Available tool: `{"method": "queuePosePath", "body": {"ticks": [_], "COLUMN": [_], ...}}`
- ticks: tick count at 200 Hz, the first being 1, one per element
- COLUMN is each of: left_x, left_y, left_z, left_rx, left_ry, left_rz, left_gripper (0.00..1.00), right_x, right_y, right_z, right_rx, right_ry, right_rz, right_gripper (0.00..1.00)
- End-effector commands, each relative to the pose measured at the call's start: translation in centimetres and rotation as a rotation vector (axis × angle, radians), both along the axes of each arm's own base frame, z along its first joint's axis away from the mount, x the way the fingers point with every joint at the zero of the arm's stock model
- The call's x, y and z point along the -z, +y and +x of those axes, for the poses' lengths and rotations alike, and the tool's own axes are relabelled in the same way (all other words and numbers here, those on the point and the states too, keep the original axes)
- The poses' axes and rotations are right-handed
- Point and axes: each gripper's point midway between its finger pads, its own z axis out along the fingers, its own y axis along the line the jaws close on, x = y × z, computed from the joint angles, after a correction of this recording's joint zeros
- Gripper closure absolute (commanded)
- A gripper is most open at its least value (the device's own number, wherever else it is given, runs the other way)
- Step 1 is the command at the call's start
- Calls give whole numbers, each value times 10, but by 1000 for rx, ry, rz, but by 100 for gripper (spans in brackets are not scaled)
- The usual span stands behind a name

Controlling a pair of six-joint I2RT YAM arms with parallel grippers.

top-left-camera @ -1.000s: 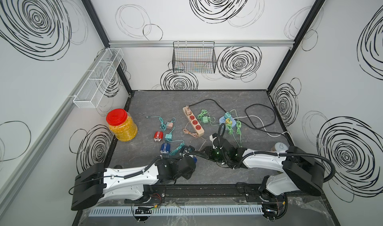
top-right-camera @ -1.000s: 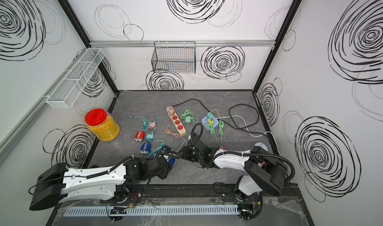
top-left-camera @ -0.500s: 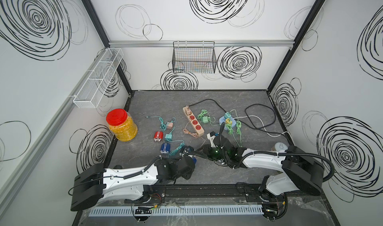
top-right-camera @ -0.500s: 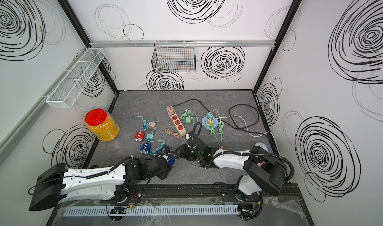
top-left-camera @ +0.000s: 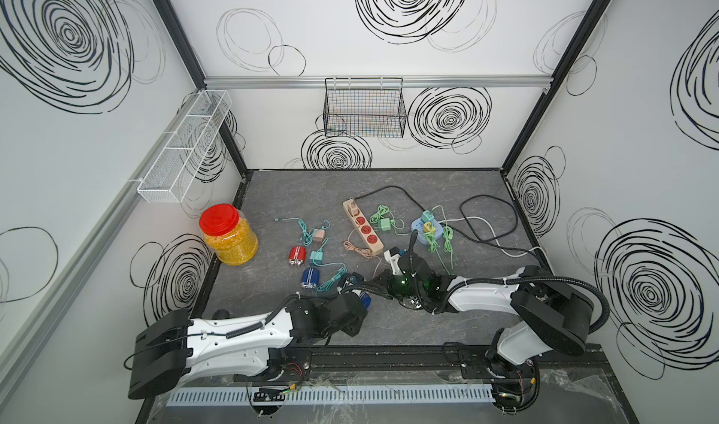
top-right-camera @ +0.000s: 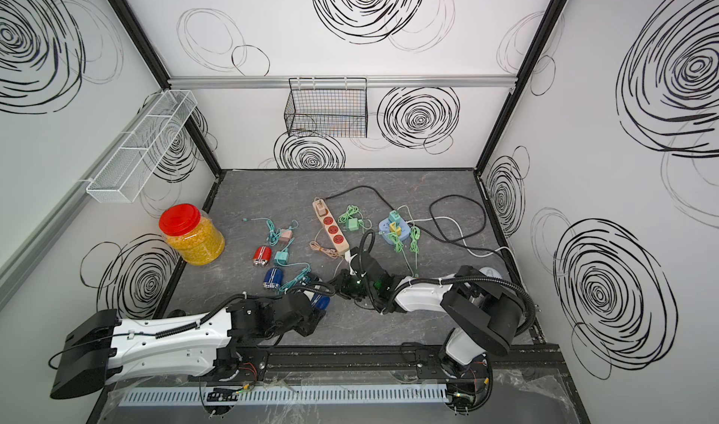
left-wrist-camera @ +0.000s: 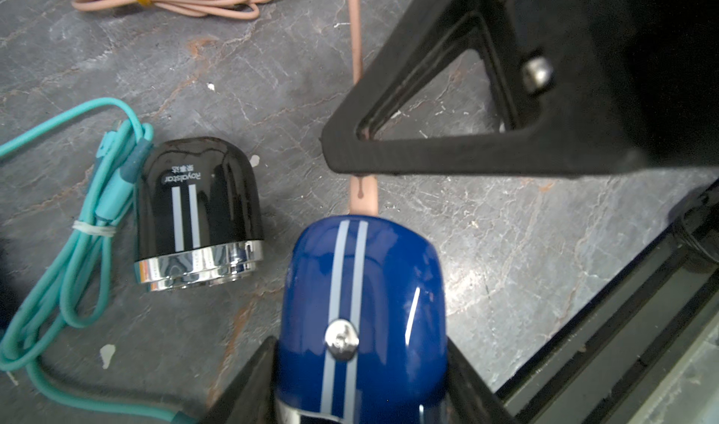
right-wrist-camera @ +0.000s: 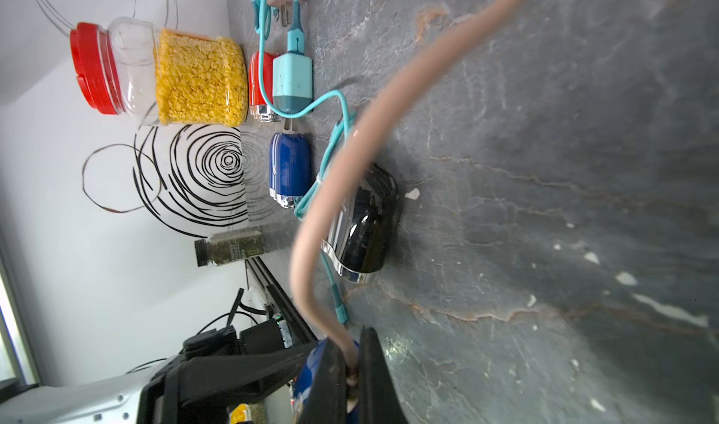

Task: Unplug the electric shaver
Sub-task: Remove the charging cable from the electric shaver.

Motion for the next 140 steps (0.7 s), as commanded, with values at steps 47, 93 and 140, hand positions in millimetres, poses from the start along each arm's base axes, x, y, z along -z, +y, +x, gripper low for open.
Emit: {"method": "queuePosePath", "body": {"ticks": [47, 93, 140], "left_x": [14, 10, 10], "left_y": [2, 2, 0], "left_z": [-1, 0, -1], "left_rx": [13, 4, 12], "left_ry": [26, 17, 31], "left_rz": [79, 45, 20], "left_gripper": [88, 97, 100], "right_x": [-8, -3, -4], "right_y": [-17, -27, -25], "right_z": [17, 19, 21], "right_rx": [36, 46, 5], "right_ry": [-112, -65, -195], "right_rz": [-145, -61, -314], "right_gripper": [100, 99, 99]}}
